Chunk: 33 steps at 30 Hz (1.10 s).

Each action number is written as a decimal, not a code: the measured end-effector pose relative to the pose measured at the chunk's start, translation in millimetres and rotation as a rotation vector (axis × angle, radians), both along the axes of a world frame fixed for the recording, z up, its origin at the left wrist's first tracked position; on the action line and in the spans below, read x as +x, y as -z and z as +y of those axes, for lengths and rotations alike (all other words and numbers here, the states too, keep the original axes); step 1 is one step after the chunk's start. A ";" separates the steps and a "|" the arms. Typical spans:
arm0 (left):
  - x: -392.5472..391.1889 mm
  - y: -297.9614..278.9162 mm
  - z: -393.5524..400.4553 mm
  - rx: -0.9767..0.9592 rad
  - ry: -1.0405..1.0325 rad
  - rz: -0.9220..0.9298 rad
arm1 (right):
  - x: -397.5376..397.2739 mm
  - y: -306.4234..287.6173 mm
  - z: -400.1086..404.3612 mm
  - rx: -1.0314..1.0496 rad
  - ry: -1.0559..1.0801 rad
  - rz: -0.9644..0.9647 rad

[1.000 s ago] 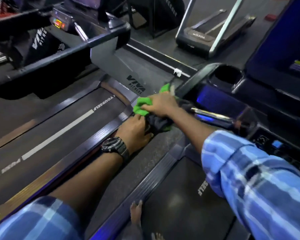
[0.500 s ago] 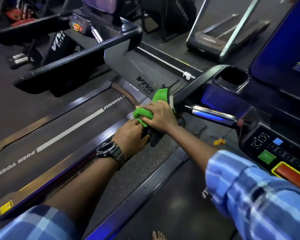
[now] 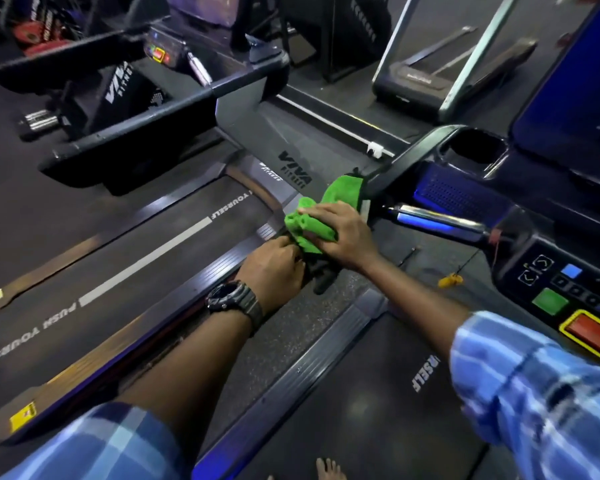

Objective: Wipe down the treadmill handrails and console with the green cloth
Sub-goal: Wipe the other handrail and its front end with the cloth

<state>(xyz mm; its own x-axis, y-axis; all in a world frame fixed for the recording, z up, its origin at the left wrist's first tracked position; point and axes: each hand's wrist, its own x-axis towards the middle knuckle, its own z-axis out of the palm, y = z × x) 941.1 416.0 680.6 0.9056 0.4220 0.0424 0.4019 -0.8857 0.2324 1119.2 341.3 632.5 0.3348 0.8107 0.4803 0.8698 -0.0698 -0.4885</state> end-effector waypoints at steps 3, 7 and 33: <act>0.6 -1.0 2.1 0.015 -0.002 0.018 | 32.8 1.2 6.1 -0.043 0.189 0.034; 7.7 -3.9 -6.9 0.056 -0.014 -0.032 | 15.1 -13.3 34.8 -0.207 0.311 -0.004; 2.8 4.6 -3.6 0.052 -0.051 -0.032 | -38.0 46.1 39.1 0.648 0.660 1.579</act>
<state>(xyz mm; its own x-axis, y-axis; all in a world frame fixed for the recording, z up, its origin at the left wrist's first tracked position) 944.0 412.4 675.9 0.8810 0.4638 0.0936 0.4397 -0.8756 0.2001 1081.2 380.3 586.4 0.8844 0.2097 -0.4170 -0.4659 0.3410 -0.8165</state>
